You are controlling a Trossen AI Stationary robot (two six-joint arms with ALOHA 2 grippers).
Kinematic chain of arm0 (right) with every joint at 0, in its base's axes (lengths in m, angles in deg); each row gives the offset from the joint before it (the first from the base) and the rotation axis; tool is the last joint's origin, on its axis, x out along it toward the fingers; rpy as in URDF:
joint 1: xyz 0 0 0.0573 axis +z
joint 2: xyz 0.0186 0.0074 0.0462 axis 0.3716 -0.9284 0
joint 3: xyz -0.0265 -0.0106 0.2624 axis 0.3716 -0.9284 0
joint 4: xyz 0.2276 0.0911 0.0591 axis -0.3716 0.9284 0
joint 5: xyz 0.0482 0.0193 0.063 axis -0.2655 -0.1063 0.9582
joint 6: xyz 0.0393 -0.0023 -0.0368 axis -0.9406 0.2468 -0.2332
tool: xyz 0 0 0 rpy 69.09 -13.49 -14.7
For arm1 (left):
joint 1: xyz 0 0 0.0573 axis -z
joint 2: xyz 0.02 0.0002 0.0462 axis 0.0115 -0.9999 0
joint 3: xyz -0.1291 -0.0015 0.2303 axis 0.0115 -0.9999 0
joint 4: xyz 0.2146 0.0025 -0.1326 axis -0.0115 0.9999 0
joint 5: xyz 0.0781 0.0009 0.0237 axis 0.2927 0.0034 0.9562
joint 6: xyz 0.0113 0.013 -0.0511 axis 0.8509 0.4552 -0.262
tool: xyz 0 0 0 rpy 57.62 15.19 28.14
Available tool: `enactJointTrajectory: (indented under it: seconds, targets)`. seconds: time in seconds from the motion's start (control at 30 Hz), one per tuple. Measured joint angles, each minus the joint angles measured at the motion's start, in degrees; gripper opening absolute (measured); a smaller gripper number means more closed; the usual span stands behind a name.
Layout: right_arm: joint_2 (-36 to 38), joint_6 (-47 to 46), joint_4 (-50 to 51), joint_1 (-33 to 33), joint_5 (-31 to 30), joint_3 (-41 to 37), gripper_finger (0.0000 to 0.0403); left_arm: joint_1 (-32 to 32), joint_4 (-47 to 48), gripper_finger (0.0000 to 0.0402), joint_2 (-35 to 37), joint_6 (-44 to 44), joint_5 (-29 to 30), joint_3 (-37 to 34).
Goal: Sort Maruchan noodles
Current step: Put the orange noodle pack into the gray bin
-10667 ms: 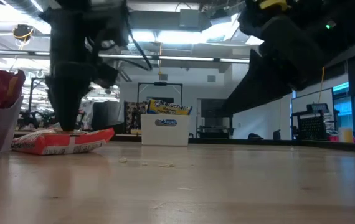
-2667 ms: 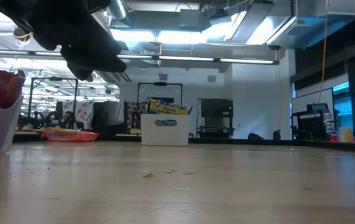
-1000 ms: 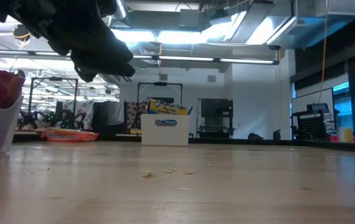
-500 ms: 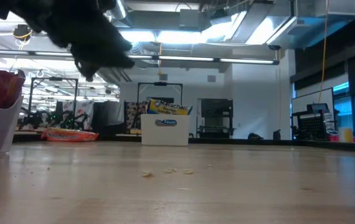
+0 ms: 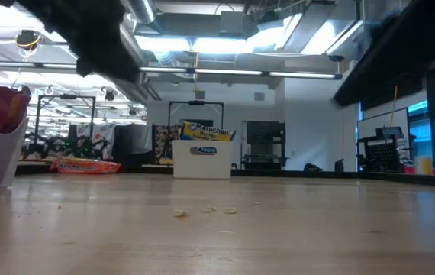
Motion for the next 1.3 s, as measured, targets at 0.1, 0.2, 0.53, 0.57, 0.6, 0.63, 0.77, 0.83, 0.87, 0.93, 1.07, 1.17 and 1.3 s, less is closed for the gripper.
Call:
enactJointTrajectory:
  seconds: [0.1,0.2,0.53,0.57,0.6,0.63,0.77,0.83,0.87,0.93,1.07,1.17,1.3]
  targets:
    - [0.0,1.69,-16.4,-2.58,0.11,-7.91,0.0218,-9.67,6.85,0.0144,2.78,-0.29,-1.69,0.0]
    - [0.0,2.31,-27.34,-4.8,-0.62,-13.62,0.0218,-20.45,11.08,0.0144,3.52,2.02,-5.34,0.0]
    - [-0.02,2.82,-38.36,-9.87,-10.2,-19.4,0.0218,-54.61,18.56,0.0144,-6.0,13.72,-15.2,5.93]
    - [-0.2,2.82,-38.42,-10.31,-10.51,-19.4,0.0218,-56.82,19.47,0.0144,-7.74,14.6,-15.26,7.08]
    - [-0.44,2.83,-38.42,-10.72,-10.45,-19.38,0.0218,-58.78,20.43,0.0144,-9.59,15.32,-15.26,8.28]
    - [-0.69,2.84,-38.34,-11.01,-10.44,-19.38,0.0218,-60.49,20.89,0.0144,-11.52,15.95,-15.28,9.45]
    - [-2.62,2.78,-39.28,-11.32,-10.36,-19.34,0.0218,-64.85,21.39,0.0144,-18.78,17.61,-15.29,12.43]
    - [-3.81,2.76,-40.97,-11.19,-9.78,-19.36,0.0218,-66.04,21.52,0.0144,-22.21,17.65,-15.28,13.04]
    - [-4.33,2.76,-41.63,-11.19,-9.38,-19.34,0.0218,-66.42,21.49,0.0144,-23.9,17.63,-15.25,13.21]
    - [-5.35,2.74,-42.43,-11.17,-8.32,-19.34,0.0218,-67.01,21.54,0.0144,-26.99,17.48,-14.27,13.22]
    - [-7.0,2.7,-45.24,-11.17,-7.79,-19.29,0.0218,-67.08,20.7,0.0144,-32.59,16.48,-13.07,13.22]
    - [-7.52,2.76,-46.12,-11.17,-7.3,-19.29,0.0218,-67.05,20.39,0.0144,-35.59,16.31,-12.88,13.27]
    - [-7.5,2.8,-46.28,-11.17,-7.3,-19.27,0.0218,-66.2,20.92,0.0144,-37.26,18.01,-12.44,14.06]
